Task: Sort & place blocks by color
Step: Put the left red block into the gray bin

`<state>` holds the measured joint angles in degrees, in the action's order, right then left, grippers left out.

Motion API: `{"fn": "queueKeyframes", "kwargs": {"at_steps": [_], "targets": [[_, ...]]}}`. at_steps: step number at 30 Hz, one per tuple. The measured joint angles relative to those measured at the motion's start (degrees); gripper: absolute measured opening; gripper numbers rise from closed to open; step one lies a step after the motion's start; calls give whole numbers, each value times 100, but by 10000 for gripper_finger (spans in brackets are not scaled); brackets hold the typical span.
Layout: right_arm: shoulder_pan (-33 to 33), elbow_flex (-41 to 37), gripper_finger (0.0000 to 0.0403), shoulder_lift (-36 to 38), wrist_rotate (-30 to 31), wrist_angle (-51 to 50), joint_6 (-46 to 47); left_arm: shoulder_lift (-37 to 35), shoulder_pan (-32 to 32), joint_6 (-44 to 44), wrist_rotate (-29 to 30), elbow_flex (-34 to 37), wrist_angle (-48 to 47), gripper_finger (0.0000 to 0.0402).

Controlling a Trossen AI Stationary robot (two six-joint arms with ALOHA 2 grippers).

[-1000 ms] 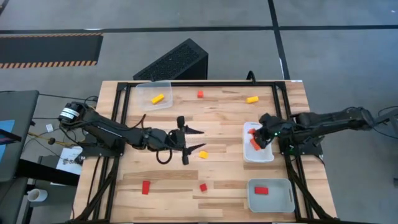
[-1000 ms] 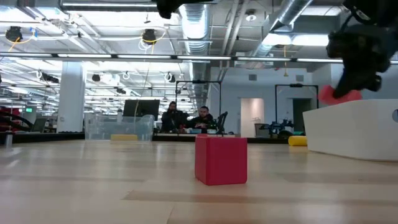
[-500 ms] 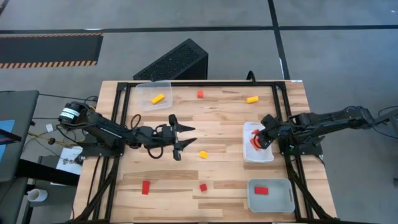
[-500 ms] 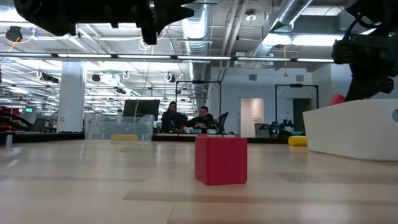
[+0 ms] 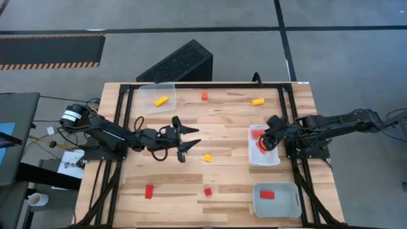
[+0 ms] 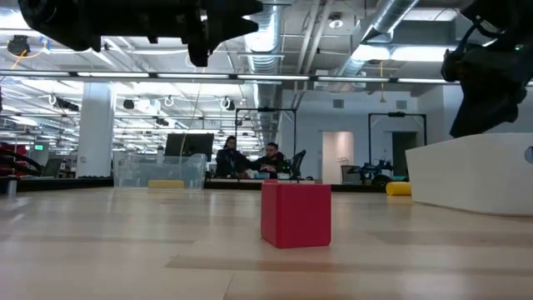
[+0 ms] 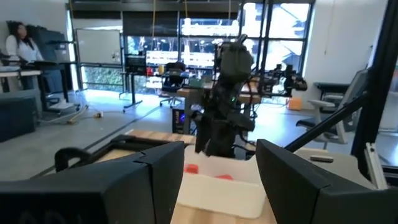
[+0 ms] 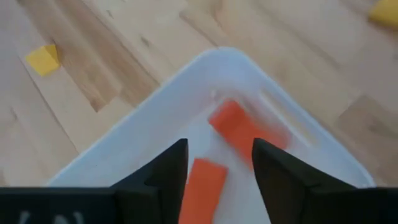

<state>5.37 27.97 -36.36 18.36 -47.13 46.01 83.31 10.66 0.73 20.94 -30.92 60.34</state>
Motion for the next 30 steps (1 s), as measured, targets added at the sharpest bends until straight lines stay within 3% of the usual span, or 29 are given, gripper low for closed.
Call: {"fn": "queueKeyframes", "kwargs": {"at_steps": [5,14,22,27,30], "targets": [[104,0,216,0,288,926,-729,0,0,102,40,0,-118,189],[254,0,199,0,449,3020,-2547,0,0,-68,94,0,-192,189],[254,0,185,-40,446,3144,-2661,2,1,66,101,0,-413,189],[254,0,178,-39,436,3153,-2710,2,-15,-399,617,0,-752,189],[255,0,174,-35,431,3266,-2855,4,-46,-115,219,0,-732,189]]}}
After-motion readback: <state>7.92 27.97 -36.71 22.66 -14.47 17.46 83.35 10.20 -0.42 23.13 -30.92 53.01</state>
